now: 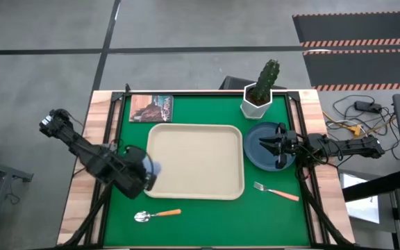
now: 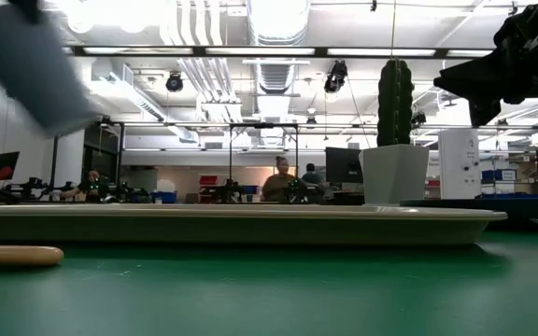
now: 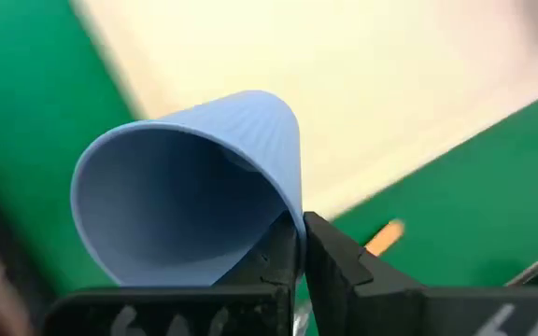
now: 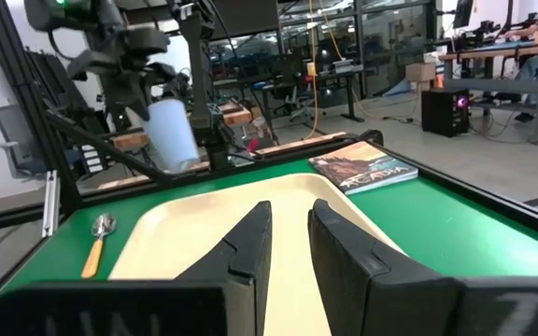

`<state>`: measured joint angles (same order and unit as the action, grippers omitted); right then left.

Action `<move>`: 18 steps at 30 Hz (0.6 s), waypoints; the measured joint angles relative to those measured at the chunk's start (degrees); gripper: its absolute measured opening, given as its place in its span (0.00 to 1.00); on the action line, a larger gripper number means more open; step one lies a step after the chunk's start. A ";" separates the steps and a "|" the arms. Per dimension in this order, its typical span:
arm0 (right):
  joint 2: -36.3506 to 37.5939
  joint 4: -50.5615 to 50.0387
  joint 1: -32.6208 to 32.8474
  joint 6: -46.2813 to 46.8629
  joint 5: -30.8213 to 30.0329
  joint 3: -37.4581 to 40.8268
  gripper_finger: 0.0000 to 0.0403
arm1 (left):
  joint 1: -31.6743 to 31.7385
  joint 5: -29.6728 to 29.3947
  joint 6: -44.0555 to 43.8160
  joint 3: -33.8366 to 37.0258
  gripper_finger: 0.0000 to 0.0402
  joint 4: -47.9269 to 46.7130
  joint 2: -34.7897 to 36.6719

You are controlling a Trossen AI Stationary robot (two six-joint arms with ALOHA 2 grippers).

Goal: Pick and place plate/cup/fork/spoon on tray
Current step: Put the blue cup on the white serving tray

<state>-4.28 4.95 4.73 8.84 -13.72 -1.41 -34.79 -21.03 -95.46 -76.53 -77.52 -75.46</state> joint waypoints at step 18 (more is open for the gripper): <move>0.00 -0.02 0.00 -0.04 0.04 0.00 0.16 | 34.20 8.11 39.82 0.02 0.00 5.97 -11.83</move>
<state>-4.28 4.93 4.73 8.80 -13.68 -1.41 -0.58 -12.92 -55.63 -76.51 -71.56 -87.29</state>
